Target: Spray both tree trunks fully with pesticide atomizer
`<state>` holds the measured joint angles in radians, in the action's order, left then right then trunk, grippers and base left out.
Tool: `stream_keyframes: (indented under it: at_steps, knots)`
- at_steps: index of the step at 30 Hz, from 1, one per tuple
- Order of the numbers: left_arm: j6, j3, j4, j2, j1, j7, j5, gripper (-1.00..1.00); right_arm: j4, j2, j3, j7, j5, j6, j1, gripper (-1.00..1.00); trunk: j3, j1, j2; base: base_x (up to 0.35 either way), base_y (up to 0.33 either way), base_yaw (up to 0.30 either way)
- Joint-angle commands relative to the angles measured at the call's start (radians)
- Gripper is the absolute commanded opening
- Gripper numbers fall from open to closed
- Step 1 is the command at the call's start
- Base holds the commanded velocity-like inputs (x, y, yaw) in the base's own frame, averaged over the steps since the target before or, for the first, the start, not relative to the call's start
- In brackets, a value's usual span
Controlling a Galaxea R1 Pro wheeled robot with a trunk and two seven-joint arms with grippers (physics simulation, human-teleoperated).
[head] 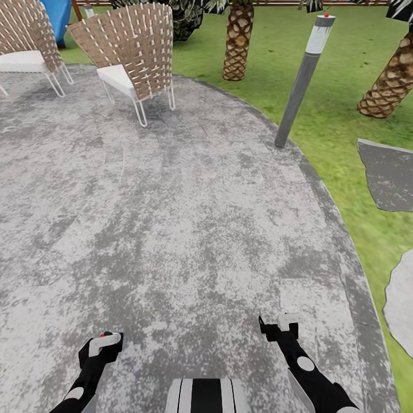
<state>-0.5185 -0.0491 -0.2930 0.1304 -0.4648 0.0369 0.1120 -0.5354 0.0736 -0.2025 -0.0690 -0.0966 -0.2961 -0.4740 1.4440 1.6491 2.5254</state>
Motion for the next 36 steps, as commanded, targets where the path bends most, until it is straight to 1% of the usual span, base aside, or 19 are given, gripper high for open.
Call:
stream_keyframes:
  at_steps: [1, 14, 15, 36]
  knots:
    - [0.0, 0.0, 0.0, 0.0, 0.0, 0.0, -0.001, 1.0, 0.0, 0.0, 0.0, 0.0, 0.0, 0.0, 0.0, 1.0, 0.0, 0.0, 0.0, 0.006, 0.0, 0.0]
    - [-0.003, 0.0, 0.0, 0.0, 0.0, 0.001, 0.0, 1.0, 0.0, 0.0, 0.0, 0.0, 0.0, 0.0, 0.0, 1.0, 0.0, 0.0, 0.0, 0.001, 0.0, 0.0]
    - [-0.004, 0.0, 0.0, 0.0, 0.0, 0.001, 0.0, -1.0, 0.0, 0.0, 0.0, 0.0, 0.0, 0.0, 0.0, 1.0, 0.0, 0.0, 0.0, 0.0, 0.0, 0.0]
    - [-0.008, -0.001, -0.003, 0.0, 0.0, 0.001, 0.0, -1.0, 0.0, 0.0, 0.0, 0.0, 0.0, 0.0, 0.0, 1.0, 0.0, 0.0, 0.0, 0.0, 0.0, 0.0]
